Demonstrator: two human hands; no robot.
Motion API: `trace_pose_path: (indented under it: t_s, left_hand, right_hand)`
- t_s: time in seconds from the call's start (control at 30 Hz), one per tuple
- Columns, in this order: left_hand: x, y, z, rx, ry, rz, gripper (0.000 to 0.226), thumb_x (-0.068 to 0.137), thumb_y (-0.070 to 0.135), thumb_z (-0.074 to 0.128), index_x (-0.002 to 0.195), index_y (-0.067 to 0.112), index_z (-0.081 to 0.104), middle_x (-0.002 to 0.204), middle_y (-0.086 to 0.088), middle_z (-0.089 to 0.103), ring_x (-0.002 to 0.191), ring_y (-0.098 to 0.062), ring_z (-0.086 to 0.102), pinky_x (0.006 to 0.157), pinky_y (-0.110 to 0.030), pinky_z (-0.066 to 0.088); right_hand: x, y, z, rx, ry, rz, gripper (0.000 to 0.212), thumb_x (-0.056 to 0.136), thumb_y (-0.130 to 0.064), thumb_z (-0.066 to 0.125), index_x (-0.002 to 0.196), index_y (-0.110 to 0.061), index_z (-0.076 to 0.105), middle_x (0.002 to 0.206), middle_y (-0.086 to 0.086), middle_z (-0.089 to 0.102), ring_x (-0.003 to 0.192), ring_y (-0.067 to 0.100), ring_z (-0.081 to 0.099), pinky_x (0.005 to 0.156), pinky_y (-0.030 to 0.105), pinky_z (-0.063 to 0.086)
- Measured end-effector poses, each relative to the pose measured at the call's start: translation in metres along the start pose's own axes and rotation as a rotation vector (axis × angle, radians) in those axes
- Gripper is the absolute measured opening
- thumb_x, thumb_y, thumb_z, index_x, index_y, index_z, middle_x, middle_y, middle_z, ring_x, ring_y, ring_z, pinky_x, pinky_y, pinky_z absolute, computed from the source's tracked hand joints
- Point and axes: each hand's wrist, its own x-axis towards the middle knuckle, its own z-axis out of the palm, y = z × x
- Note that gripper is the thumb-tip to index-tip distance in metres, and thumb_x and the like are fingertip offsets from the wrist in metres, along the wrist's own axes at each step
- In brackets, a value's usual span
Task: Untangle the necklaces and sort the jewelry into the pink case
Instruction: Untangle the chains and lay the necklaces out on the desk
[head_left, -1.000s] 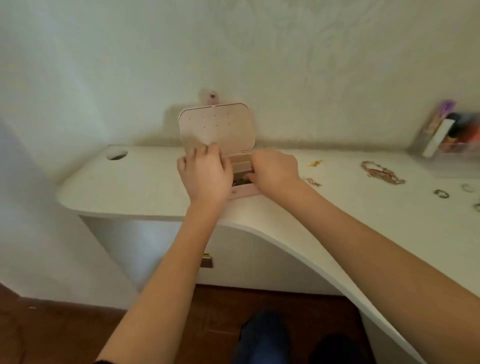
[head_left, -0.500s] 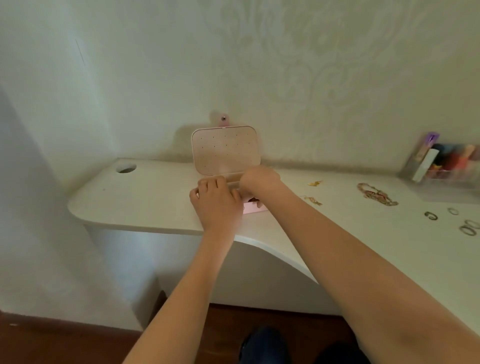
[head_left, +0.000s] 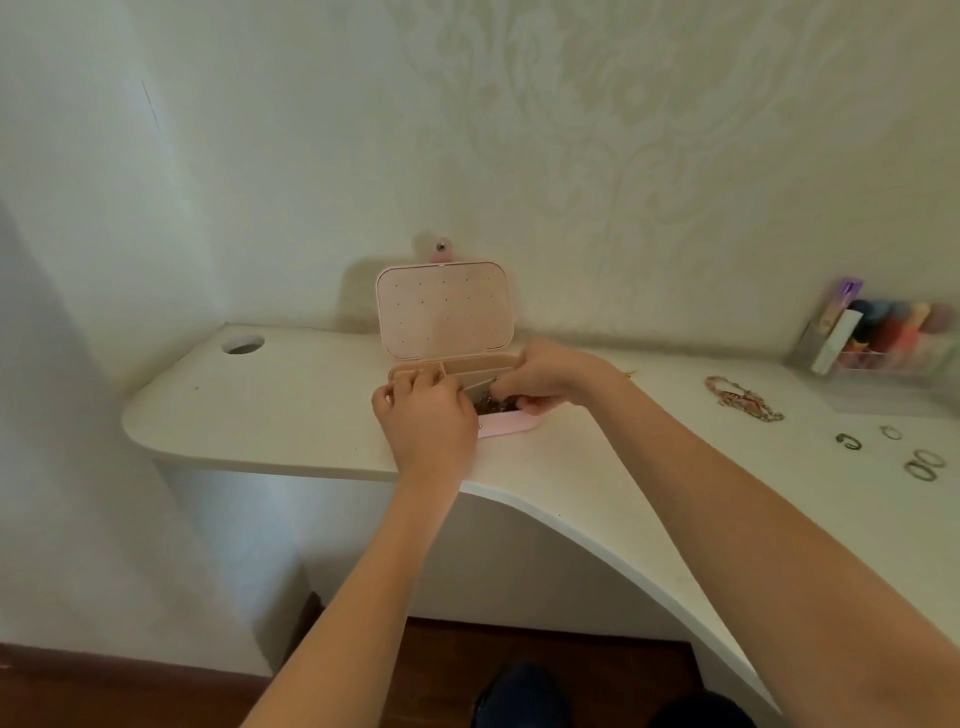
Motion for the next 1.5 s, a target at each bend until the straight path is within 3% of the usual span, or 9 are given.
trace_pose_path:
  t_s: [0.13,0.33,0.43,0.6,0.8,0.97,1.17,1.37,1.5]
  left_hand:
    - [-0.001,0.000,0.002,-0.027,0.020,0.005,0.035,0.076,0.021,0.039,0.074,0.020,0.074,0.092,0.000,0.072,0.095,-0.028,0.061,0.081,-0.037,0.022]
    - [-0.003,0.004,-0.017,-0.382,0.091,0.167,0.042,0.076,0.018,0.040,0.105,0.016,0.070,0.096,-0.001,0.072,0.093,-0.023,0.064,0.087,-0.031,0.038]
    - [0.001,0.022,-0.031,-0.820,-0.252,0.189,0.042,0.080,0.020,0.052,0.121,0.016,0.061,0.108,0.003,0.069,0.097,-0.012,0.063,0.087,-0.024,0.045]
    - [0.019,0.057,-0.031,-1.028,-0.486,0.064,0.008,0.090,0.014,0.057,0.086,0.012,0.064,0.076,-0.003,0.067,0.069,-0.013,0.065,0.069,-0.033,0.050]
    - [0.015,0.112,-0.053,-1.416,-0.800,-0.133,0.022,0.099,0.009,0.042,0.090,0.009,0.062,0.074,-0.006,0.068,0.057,-0.014,0.069,0.057,-0.023,0.057]
    - [-0.017,0.158,-0.053,-1.445,-0.953,-0.165,0.024,0.098,0.012,0.045,0.085,0.006,0.065,0.071,-0.005,0.071,0.062,-0.015,0.070,0.066,-0.027,0.059]
    - [-0.042,0.185,-0.046,-1.331,-1.101,-0.145,0.015,0.094,0.008,0.052,0.092,0.006,0.068,0.082,-0.010,0.071,0.070,-0.017,0.070,0.069,-0.026,0.059]
    - [-0.044,0.181,-0.039,-0.898,-0.896,0.249,0.027,0.079,0.001,0.053,0.089,0.016,0.073,0.077,-0.001,0.071,0.072,-0.010,0.066,0.068,-0.015,0.051]
    - [-0.046,0.172,-0.045,-0.793,-0.774,0.310,0.025,0.078,0.008,0.055,0.086,0.022,0.074,0.095,0.001,0.071,0.091,-0.011,0.063,0.082,-0.023,0.047]
  right_hand:
    - [-0.004,0.019,-0.006,0.421,-0.090,-0.062,0.004,0.086,-0.007,0.065,0.082,-0.004,0.064,0.072,0.008,0.064,0.053,0.009,0.063,0.059,0.020,0.058]
    - [-0.013,0.034,-0.009,0.710,-0.092,-0.168,0.006,0.089,-0.004,0.060,0.088,-0.003,0.065,0.078,0.009,0.067,0.057,0.010,0.065,0.060,0.019,0.057]
    - [-0.020,0.036,-0.017,0.890,-0.084,-0.219,0.009,0.091,-0.004,0.056,0.089,-0.002,0.065,0.075,0.009,0.070,0.058,0.010,0.066,0.059,0.019,0.057]
    - [-0.046,0.039,-0.046,1.171,0.020,-0.274,0.014,0.092,-0.003,0.053,0.082,-0.003,0.062,0.067,0.007,0.069,0.057,0.011,0.066,0.060,0.020,0.058]
    - [-0.084,0.090,-0.087,0.920,0.089,-0.268,0.013,0.092,-0.004,0.052,0.085,-0.011,0.060,0.076,0.001,0.065,0.060,0.008,0.060,0.058,0.017,0.053]
    - [-0.113,0.145,-0.101,0.795,0.083,-0.225,0.015,0.092,0.001,0.050,0.094,-0.007,0.063,0.088,0.006,0.069,0.077,0.012,0.066,0.078,0.023,0.055]
    - [-0.142,0.187,-0.111,0.721,0.108,-0.101,0.019,0.090,0.006,0.052,0.102,-0.003,0.064,0.095,0.012,0.070,0.086,0.018,0.069,0.077,0.026,0.058]
    - [-0.142,0.195,-0.099,0.478,0.091,-0.081,0.027,0.084,0.010,0.060,0.106,-0.004,0.067,0.100,0.010,0.071,0.087,0.011,0.068,0.077,0.017,0.054]
    - [-0.139,0.191,-0.089,0.314,0.279,-0.165,0.020,0.085,0.001,0.062,0.095,-0.013,0.072,0.091,0.000,0.074,0.083,0.004,0.068,0.076,0.011,0.051]
